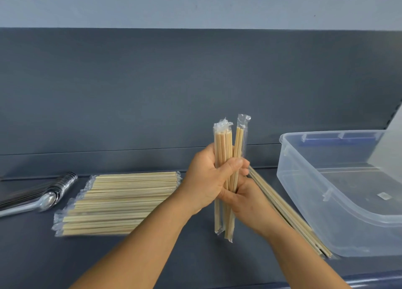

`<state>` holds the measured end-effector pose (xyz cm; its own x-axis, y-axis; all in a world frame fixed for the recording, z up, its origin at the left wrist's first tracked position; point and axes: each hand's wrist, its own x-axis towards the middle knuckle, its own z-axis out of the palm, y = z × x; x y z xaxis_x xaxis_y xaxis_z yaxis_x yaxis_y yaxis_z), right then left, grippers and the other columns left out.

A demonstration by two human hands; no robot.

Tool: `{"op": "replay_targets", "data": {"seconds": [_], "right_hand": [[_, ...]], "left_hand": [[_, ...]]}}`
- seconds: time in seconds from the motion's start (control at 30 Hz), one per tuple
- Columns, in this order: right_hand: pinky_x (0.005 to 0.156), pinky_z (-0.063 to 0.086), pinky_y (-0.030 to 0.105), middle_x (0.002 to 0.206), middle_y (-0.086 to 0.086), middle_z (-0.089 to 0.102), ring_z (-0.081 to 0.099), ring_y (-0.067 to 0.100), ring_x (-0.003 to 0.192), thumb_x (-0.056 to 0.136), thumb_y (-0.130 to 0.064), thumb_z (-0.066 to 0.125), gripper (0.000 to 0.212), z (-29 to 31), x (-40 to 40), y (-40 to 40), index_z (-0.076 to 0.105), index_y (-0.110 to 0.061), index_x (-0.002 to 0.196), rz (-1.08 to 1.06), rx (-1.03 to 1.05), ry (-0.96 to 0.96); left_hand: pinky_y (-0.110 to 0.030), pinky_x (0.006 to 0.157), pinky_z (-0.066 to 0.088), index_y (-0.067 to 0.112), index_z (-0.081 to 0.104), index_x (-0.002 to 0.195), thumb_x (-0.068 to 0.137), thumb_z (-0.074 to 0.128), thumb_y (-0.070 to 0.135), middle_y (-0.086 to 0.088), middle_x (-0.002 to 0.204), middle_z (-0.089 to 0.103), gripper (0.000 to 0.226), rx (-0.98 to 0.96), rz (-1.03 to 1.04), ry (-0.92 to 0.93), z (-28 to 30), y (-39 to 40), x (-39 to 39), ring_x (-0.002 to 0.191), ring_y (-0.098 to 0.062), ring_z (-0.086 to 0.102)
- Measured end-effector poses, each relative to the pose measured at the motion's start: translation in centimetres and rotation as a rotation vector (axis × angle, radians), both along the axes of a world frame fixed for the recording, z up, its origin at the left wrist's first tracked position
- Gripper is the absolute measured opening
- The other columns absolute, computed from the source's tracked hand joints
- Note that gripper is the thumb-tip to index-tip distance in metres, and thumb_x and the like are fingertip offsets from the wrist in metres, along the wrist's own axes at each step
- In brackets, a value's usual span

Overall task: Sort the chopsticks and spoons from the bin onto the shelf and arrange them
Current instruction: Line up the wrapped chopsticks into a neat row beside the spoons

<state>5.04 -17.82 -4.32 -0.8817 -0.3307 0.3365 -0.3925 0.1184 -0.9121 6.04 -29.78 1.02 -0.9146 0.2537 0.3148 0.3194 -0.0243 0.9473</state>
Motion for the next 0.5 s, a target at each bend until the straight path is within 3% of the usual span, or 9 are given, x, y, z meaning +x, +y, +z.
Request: {"op": "replay_targets", "data": {"seconds": [0.1,0.17,0.23,0.27,0.3,0.37,0.43,0.5], "right_hand": [[0.077,0.052,0.024,0.078,0.017,0.066,0.063,0.018,0.078,0.090,-0.016,0.058,0.025,0.1,-0.1,0.2,0.064,0.007,0.084,0.098,-0.029,-0.044],[0.081,0.049,0.024,0.081,0.017,0.065,0.062,0.021,0.082,0.093,-0.012,0.057,0.024,-0.4,0.0,0.4,0.061,0.011,0.088,0.162,-0.034,-0.113],[0.082,0.049,0.025,0.081,0.013,0.066,0.063,0.020,0.083,0.091,-0.014,0.059,0.023,-0.8,0.0,0.3,0.063,0.008,0.087,0.156,-0.027,-0.165],[0.081,0.049,0.024,0.078,0.010,0.066,0.062,0.017,0.081,0.089,-0.016,0.062,0.021,-0.8,0.0,0.2,0.064,0.005,0.084,0.139,-0.014,-0.178],[0.078,0.048,0.022,0.075,0.006,0.066,0.062,0.013,0.077,0.086,-0.018,0.066,0.020,-0.7,0.1,0.0,0.066,0.000,0.079,0.116,-0.003,-0.186],[0.069,0.048,0.017,0.066,0.001,0.064,0.059,0.006,0.066,0.077,-0.021,0.074,0.017,-0.6,0.3,-0.6,0.065,-0.011,0.068,0.076,0.006,-0.204],[0.060,0.046,0.014,0.057,-0.005,0.059,0.055,0.002,0.057,0.067,-0.023,0.070,0.013,-0.5,0.5,-1.3,0.062,-0.018,0.057,0.028,0.012,-0.218],[0.060,0.047,0.017,0.055,-0.006,0.059,0.055,0.002,0.056,0.065,-0.018,0.063,0.010,-0.5,0.5,-1.5,0.061,-0.014,0.056,-0.019,0.044,-0.211]], "left_hand": [[-0.016,0.039,0.044,0.006,0.054,0.117,0.091,0.060,0.015,-0.004,0.101,0.072,0.027,0.003,-0.111,-0.035,0.4,-0.7,-0.3,0.090,-0.009,0.070],[-0.034,0.043,0.048,0.018,0.055,0.118,0.089,0.064,0.026,0.002,0.105,0.072,0.032,-0.054,-0.187,-0.072,-0.2,-1.3,-0.8,0.100,-0.012,0.068],[-0.056,0.055,0.048,0.029,0.062,0.103,0.080,0.067,0.036,0.002,0.090,0.072,0.025,-0.075,-0.158,-0.097,-0.7,-1.4,-1.0,0.089,-0.020,0.068],[-0.055,0.056,0.049,0.030,0.064,0.094,0.079,0.068,0.037,0.000,0.080,0.069,0.017,-0.065,-0.127,-0.095,-0.9,-1.3,-1.1,0.077,-0.023,0.066],[-0.043,0.049,0.050,0.026,0.062,0.087,0.081,0.069,0.033,-0.003,0.073,0.063,0.011,-0.052,-0.093,-0.082,-0.9,-1.0,-1.1,0.066,-0.022,0.061],[-0.024,0.043,0.045,0.017,0.054,0.074,0.087,0.067,0.026,-0.008,0.064,0.053,0.021,-0.045,0.003,-0.037,-1.0,-0.3,-1.2,0.052,-0.015,0.051],[-0.024,0.049,0.046,0.019,0.050,0.063,0.083,0.067,0.033,-0.005,0.055,0.052,0.030,-0.030,0.075,-0.003,-1.1,0.4,-1.3,0.048,-0.014,0.049],[-0.026,0.051,0.046,0.022,0.051,0.057,0.079,0.067,0.040,-0.003,0.050,0.054,0.033,-0.014,0.098,0.018,-0.9,0.7,-1.2,0.046,-0.015,0.051]]}}
